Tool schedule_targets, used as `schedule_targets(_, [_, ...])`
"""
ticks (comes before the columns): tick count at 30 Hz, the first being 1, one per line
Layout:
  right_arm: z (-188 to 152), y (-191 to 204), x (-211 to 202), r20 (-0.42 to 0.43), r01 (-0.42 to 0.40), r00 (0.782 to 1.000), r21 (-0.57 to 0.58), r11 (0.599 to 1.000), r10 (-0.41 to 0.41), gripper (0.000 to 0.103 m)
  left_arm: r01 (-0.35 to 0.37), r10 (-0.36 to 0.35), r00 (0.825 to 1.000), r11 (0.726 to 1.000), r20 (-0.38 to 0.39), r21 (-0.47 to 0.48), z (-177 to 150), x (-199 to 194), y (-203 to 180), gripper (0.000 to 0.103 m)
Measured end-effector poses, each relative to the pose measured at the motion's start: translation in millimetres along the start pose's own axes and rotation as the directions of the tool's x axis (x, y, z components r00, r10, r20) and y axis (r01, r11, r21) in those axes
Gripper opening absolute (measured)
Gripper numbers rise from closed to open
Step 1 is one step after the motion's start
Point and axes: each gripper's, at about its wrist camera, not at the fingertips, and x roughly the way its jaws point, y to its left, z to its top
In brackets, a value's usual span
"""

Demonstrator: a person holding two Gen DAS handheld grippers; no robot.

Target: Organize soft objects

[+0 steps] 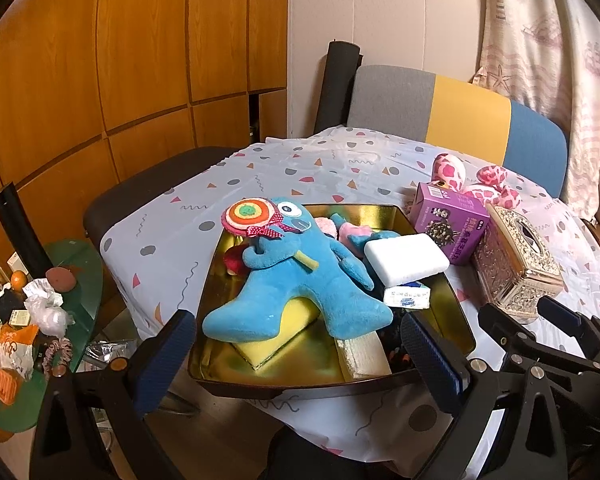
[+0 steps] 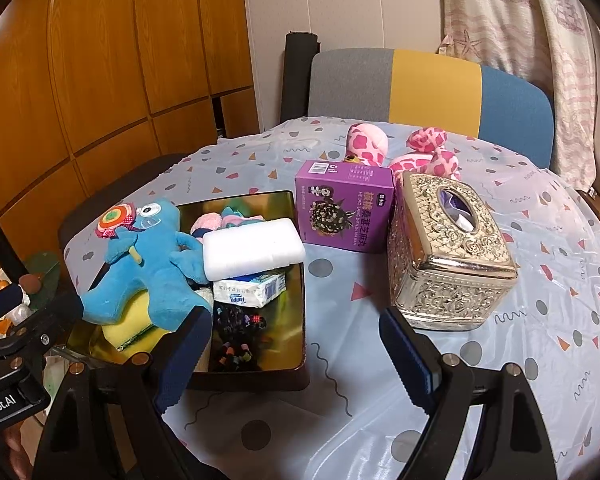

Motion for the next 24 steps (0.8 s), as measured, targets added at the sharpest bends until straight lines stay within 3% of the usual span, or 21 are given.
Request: schedule_targets(24, [-1.5, -2.0, -1.1, -0.006, 0.005, 1.0, 0.009, 1.0, -0.005, 0.087, 0.003, -0.003, 1.0, 1.0, -0.013, 0.002, -3.0, 0.3, -0.1, 0.103])
